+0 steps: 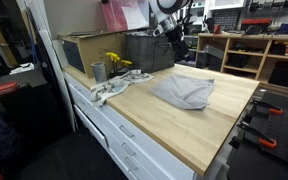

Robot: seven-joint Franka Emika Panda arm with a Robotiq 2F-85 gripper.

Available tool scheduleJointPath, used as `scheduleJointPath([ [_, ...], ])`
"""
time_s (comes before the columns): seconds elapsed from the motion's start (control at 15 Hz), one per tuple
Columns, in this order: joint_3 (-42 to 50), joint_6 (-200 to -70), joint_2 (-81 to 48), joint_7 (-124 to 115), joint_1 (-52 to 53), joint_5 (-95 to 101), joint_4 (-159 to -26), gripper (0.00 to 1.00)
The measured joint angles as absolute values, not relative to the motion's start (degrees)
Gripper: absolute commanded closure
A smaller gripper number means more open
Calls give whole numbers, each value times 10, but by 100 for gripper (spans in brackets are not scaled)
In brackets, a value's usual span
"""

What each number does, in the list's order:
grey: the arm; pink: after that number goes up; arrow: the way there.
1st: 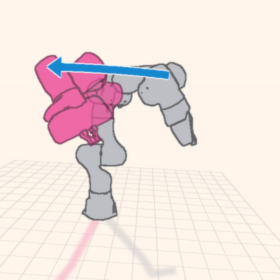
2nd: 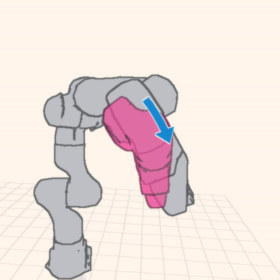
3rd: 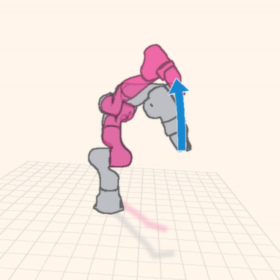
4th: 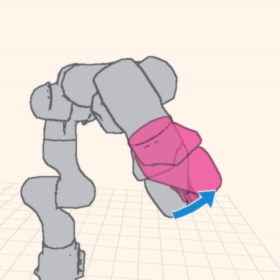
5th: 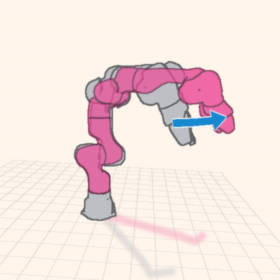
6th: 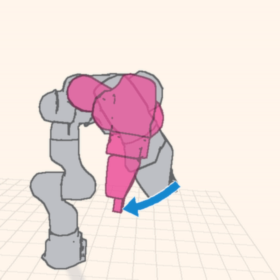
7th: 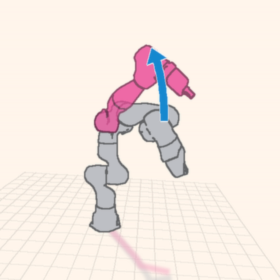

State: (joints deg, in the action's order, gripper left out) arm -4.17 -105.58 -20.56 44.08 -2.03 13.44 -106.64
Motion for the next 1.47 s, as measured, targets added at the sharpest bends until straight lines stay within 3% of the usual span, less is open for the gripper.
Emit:
scheduleJointPath([
  [0.6, -44, -1145, -331, 509, -58, 25, -960, 0],
  [1.47, -68, -1153, -519, 554, -56, 23, -782, 0],
])
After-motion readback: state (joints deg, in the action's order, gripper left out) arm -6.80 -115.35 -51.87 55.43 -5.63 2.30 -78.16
